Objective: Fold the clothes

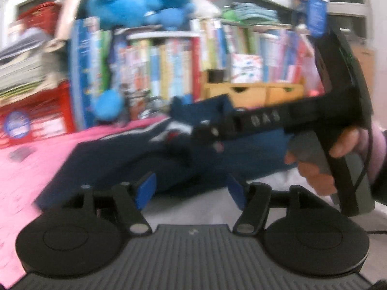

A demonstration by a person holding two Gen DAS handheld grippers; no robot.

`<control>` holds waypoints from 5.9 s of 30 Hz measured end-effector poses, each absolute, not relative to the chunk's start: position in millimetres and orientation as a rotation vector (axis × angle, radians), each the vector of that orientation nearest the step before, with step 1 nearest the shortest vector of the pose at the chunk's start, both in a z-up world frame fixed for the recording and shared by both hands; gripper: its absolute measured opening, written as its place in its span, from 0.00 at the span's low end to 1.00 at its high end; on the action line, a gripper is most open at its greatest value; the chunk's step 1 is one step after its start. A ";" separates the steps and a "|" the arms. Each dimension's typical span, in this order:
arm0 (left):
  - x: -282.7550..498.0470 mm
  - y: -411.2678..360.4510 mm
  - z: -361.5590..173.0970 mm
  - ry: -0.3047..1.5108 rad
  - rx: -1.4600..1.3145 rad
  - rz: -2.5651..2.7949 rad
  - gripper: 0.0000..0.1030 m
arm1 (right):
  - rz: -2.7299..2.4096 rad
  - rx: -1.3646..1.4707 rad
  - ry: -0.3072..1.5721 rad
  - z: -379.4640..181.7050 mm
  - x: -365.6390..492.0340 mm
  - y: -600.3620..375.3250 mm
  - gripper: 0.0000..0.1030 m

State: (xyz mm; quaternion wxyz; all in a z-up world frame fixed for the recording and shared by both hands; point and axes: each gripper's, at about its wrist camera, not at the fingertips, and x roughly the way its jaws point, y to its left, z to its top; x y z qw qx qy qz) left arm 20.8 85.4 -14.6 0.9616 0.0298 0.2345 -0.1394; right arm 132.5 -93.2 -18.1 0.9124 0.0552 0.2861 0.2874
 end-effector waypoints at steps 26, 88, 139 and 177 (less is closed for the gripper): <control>32.7 112.4 -11.2 0.454 0.030 -0.103 0.63 | 0.011 0.316 0.534 -35.3 149.5 -266.7 0.80; 120.0 57.7 -48.1 0.601 0.254 -0.068 0.69 | 0.162 -0.553 0.543 -71.7 113.2 -163.1 0.27; 250.1 108.0 -43.5 0.617 0.204 0.209 0.49 | 0.146 -0.065 0.542 -54.3 220.6 -242.8 0.61; 134.7 66.1 -54.0 0.613 0.418 0.076 0.26 | 0.459 -0.149 0.668 -55.6 135.6 -152.5 0.55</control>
